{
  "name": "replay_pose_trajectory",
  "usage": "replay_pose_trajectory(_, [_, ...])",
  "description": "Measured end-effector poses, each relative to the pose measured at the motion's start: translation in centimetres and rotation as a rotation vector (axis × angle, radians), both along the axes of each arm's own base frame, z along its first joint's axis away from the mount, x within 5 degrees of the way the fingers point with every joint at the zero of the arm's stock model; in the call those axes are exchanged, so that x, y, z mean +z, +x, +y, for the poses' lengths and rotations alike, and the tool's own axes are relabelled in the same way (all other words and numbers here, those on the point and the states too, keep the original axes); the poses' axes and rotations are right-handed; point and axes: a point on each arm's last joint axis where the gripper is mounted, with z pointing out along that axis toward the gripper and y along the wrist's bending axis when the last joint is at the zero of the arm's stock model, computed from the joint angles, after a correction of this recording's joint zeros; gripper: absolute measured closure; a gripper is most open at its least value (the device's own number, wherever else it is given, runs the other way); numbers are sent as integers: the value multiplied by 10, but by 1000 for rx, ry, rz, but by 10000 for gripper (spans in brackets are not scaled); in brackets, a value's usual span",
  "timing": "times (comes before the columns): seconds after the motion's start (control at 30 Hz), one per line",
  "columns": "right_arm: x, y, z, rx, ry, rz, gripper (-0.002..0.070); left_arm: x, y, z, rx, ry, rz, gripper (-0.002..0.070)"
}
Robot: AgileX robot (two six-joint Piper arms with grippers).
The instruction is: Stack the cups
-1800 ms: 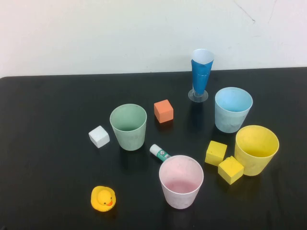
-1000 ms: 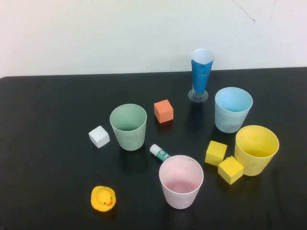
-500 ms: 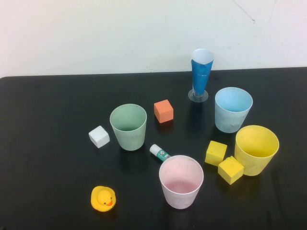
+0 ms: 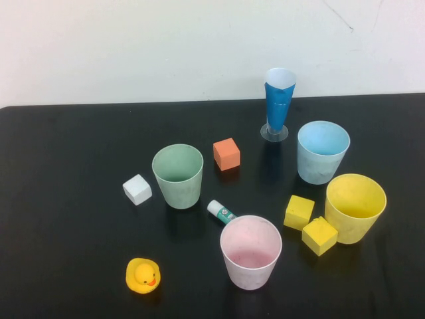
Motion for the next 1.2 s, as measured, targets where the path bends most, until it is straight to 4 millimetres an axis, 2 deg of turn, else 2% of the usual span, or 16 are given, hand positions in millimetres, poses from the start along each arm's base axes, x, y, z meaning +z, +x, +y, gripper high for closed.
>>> replay_pose_trajectory(0.17, [23, -5, 0, 1, -17, -261, 679, 33, -10, 2, 7, -36, -377, 675])
replay_pose_trajectory(0.3, [35, -10, 1, 1, -27, -405, 679, 50, -21, 3, 11, -57, -605, 675])
replay_pose_trajectory(0.43, [44, -15, 1, 23, 39, -521, 679, 58, -29, 4, 13, -66, -724, 675])
replay_pose_trajectory(0.6, [45, -16, 0, 26, 63, -540, 679, 61, -32, 5, 12, -91, -773, 675])
replay_pose_trajectory(0.67, [45, -15, 2, 32, 32, -526, 679, 60, -31, 7, 5, -152, -745, 675])
replay_pose_trajectory(0.73, [48, -13, 5, 38, -53, -455, 679, 64, -26, 8, -2, -220, -636, 675])
replay_pose_trajectory(0.87, [75, -19, 5, -4, -205, -322, 679, 95, -30, 6, -15, -189, -439, 675])
replay_pose_trajectory(0.93, [90, -24, 2, -38, -230, -277, 679, 111, -34, 4, -19, -145, -372, 675])
replay_pose_trajectory(1.03, [103, -25, -5, -97, -225, -105, 679, 134, -33, 2, -35, -104, -236, 675])
replay_pose_trajectory(1.1, [105, -21, -9, -126, -230, 33, 679, 140, -21, -2, -48, -73, -54, 675])
replay_pose_trajectory(1.2, [95, -8, -13, -129, -261, 293, 679, 138, 0, -6, -66, -47, 183, 675])
